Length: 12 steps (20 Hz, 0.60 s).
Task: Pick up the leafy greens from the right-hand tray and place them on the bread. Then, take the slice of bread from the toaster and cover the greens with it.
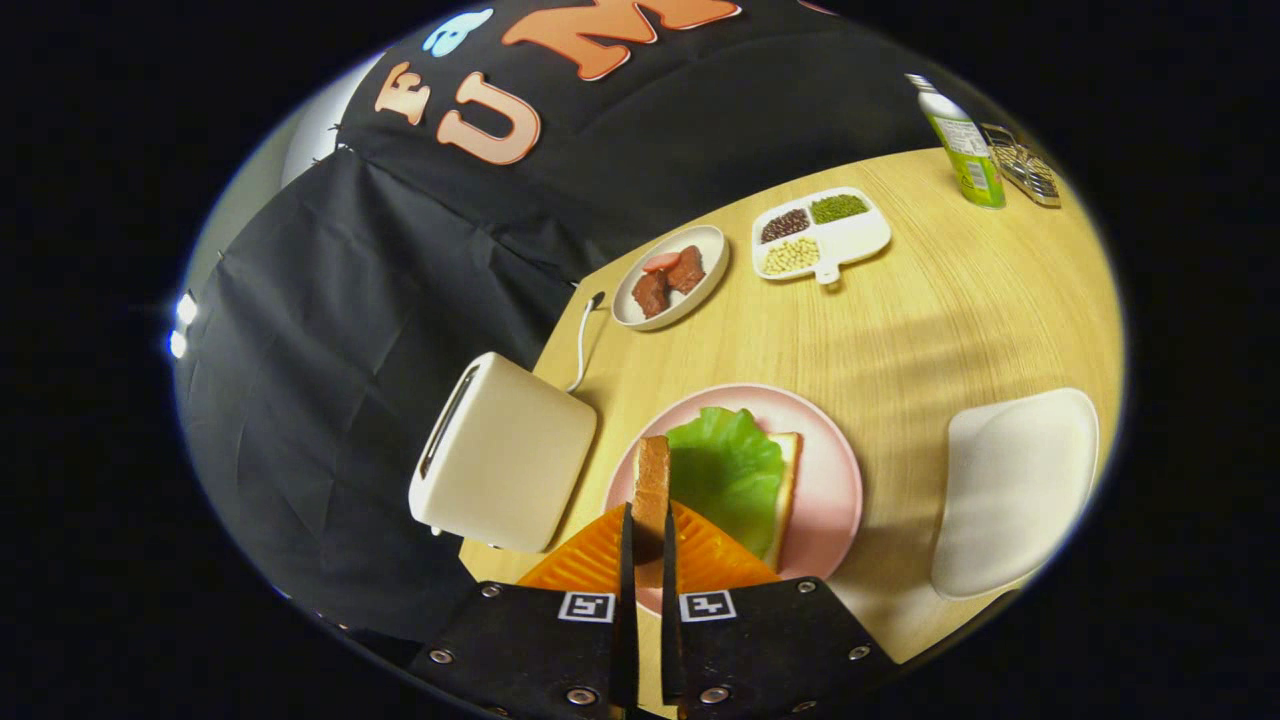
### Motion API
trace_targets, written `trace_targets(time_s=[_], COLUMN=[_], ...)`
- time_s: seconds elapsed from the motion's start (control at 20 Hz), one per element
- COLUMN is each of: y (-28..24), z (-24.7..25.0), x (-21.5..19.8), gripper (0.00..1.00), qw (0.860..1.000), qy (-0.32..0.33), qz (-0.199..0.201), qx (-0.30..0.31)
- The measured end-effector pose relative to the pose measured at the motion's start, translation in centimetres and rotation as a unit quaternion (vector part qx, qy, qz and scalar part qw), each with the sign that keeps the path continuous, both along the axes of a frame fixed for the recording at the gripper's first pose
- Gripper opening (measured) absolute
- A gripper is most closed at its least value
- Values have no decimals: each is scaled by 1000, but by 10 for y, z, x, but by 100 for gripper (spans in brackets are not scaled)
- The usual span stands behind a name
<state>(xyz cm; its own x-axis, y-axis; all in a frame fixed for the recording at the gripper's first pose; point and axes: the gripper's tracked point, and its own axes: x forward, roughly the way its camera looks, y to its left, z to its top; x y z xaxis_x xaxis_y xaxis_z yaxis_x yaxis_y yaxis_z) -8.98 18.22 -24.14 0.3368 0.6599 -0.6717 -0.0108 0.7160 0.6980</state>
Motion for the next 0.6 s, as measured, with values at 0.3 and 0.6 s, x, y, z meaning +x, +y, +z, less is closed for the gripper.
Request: trace_targets(time_s=[0.3,0.6], y=[-17,-29], z=[-18,-32], x=[-3,-2], gripper=[12,23], qw=[1000,999], qy=[15,-5], qz=[-24,-24], qx=[-4,-43])
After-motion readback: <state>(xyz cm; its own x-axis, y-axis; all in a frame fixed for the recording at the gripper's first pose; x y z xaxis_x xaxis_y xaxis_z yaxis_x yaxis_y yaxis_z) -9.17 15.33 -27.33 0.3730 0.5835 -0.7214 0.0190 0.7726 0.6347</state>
